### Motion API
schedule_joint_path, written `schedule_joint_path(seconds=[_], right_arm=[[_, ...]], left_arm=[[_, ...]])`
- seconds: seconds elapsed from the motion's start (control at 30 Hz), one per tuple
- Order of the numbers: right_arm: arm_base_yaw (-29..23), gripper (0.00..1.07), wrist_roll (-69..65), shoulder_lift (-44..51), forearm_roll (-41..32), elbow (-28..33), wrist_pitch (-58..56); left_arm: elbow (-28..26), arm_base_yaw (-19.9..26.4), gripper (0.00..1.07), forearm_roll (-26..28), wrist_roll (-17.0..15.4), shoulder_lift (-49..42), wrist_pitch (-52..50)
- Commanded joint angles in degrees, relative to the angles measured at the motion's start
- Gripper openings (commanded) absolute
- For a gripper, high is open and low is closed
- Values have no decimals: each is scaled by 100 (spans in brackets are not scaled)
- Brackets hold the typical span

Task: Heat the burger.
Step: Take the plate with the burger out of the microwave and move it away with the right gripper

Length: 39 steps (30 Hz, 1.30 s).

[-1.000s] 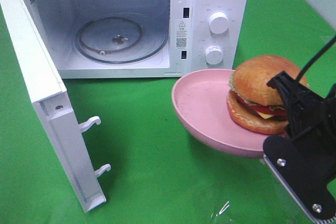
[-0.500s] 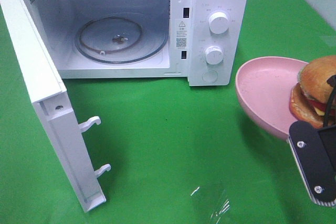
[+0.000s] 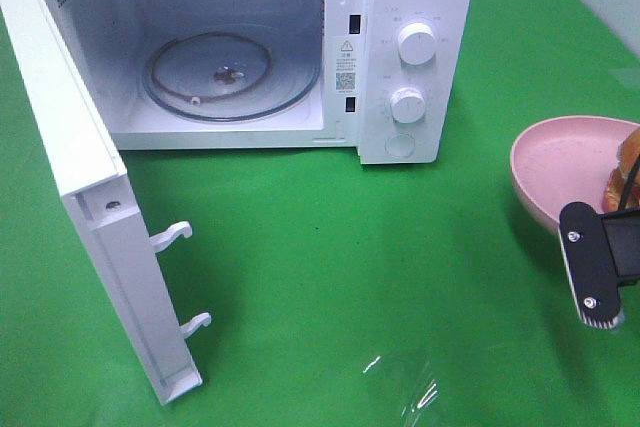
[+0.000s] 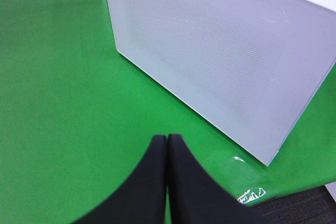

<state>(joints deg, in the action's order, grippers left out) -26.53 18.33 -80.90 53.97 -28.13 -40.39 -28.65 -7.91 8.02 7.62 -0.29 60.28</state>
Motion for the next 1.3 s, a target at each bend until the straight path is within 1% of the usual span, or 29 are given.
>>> schedule_joint_path(seconds=[0.03, 0.07, 0.1, 0.13, 0.17, 0.2, 0.37, 0.43, 0.47, 0.5, 0.57, 0.6, 0.63, 0.67, 0.7, 0.73, 0.77, 0.8, 0.83, 0.87, 0.9, 1.17, 1.2, 1.3], right_arm=[[235, 0, -367, -304, 464, -166, 52], [418, 0, -630, -619, 516, -332, 74], [418, 0, -630, -619, 516, -332, 74], [590, 0, -859, -934, 516, -481, 80], [590, 0, -859, -934, 516, -481, 80], [722, 0, -1026, -1249, 516, -596, 80], [785, 0, -1186, -1650, 516, -733, 120], [785, 4, -1352, -1816, 487, -756, 246], [785, 4, -1352, -1816, 487, -756, 246], [785, 9, -1467, -1845, 470, -756, 361], [785, 9, -1467, -1845, 470, -756, 361], [785, 21, -1570, -1845, 464, -756, 458], [785, 21, -1570, -1845, 464, -756, 458], [785, 31, -1667, -1845, 464, -756, 453], [785, 31, -1667, -1845, 464, -756, 453], [785, 42, -1833, -1845, 441, -756, 441], [785, 47, -1925, -1845, 401, -756, 441], [785, 47, -1925, -1845, 401, -756, 441], [785, 53, -2000, -1845, 292, -756, 447], [785, 53, -2000, -1845, 292, -756, 447], [762, 57, -2005, -1845, 269, -756, 453], [762, 57, -2005, -1799, 183, -756, 550], [762, 57, -2000, -1656, 178, -762, 762], [762, 57, -1982, -1541, 178, -762, 905]], left_arm=[[17, 23, 0, 0, 0, -138, -69], [17, 23, 0, 0, 0, -138, -69], [17, 23, 0, 0, 0, -138, -69], [17, 23, 0, 0, 0, -138, -69], [17, 23, 0, 0, 0, -138, -69], [17, 23, 0, 0, 0, -138, -69], [17, 23, 0, 0, 0, -138, -69], [17, 23, 0, 0, 0, -138, -69], [17, 23, 0, 0, 0, -138, -69], [17, 23, 0, 0, 0, -138, -69], [17, 23, 0, 0, 0, -138, -69], [17, 23, 0, 0, 0, -138, -69], [17, 23, 0, 0, 0, -138, -69], [17, 23, 0, 0, 0, -138, -69], [17, 23, 0, 0, 0, -138, -69], [17, 23, 0, 0, 0, -138, -69], [17, 23, 0, 0, 0, -138, -69], [17, 23, 0, 0, 0, -138, -69], [17, 23, 0, 0, 0, -138, -69], [17, 23, 0, 0, 0, -138, -69], [17, 23, 0, 0, 0, -138, -69], [17, 23, 0, 0, 0, -138, -69], [17, 23, 0, 0, 0, -138, -69], [17, 23, 0, 0, -6, -138, -69]])
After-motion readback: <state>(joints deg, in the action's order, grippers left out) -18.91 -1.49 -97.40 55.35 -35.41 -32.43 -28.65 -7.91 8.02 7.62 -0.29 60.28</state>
